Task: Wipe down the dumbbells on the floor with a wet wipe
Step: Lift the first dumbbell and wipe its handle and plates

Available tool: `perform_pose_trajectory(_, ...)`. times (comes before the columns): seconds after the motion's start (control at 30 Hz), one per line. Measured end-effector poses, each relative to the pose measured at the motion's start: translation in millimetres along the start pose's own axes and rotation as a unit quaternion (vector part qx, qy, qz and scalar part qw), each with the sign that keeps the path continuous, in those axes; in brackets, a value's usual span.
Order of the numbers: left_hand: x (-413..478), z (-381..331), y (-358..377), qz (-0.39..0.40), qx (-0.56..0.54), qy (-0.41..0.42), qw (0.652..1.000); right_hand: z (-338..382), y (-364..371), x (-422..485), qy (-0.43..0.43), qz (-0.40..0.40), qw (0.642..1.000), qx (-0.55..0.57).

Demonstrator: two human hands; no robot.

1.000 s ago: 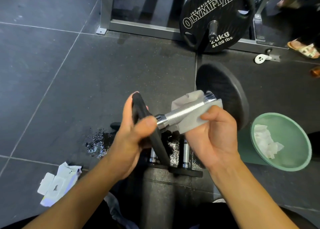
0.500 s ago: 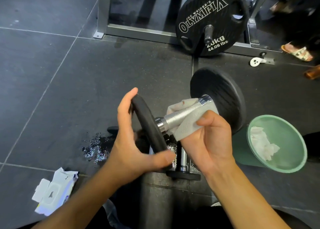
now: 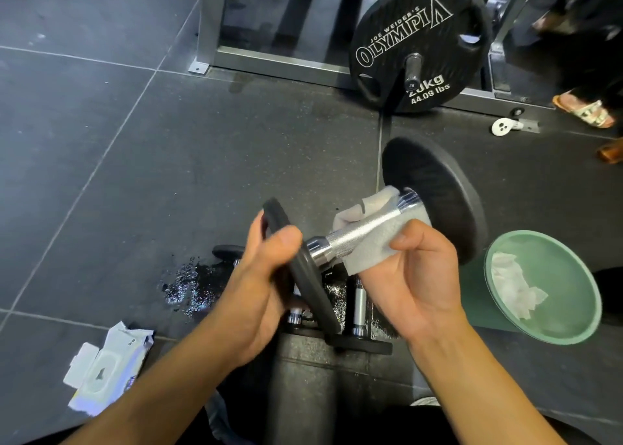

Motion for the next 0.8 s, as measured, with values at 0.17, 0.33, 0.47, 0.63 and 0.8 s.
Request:
perform_pose_trajectory(0.17, -25.0, -44.0, 14.4, -0.023, 0.451, 0.43, 0.782, -5.1, 5.5, 1.3, -0.003, -0.016, 0.998, 0.061)
perform_pose_trajectory(0.33, -43.5, -40.3, 30.8, -0.034, 0.604, 0.613, 0.508, -10.8, 8.2, 1.4, 0.025, -0.017, 0.986, 0.161)
perform_pose_trajectory(0.47, -33.8, -53.4, 20.5, -0.042, 0.497, 0.5, 0.708, -10.9, 5.1, -1.0, 0.03, -0.009, 0.994, 0.102)
perform_pose_trajectory(0.63, 5.0, -7.9, -3.5, 0.0, 0.08, 0.049, 0.996, -3.6, -5.9, -1.5, 0.012, -0.023, 0.999, 0.031)
perform_pose_trajectory(0.8, -9.2, 42.9, 16.1, 0.098, -0.129, -0.295, 0.942, -7.2, -4.4, -2.2, 0.044, 0.004, 0.999, -0.015)
Point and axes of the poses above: each hand's wrist, its own x-axis towards the middle knuckle, its own y-axis out of the palm, z = x × y, the point moved 8 cm from there along x, towards the middle knuckle, and after that the axes turned 12 degrees about x, right-handed, at the moved point
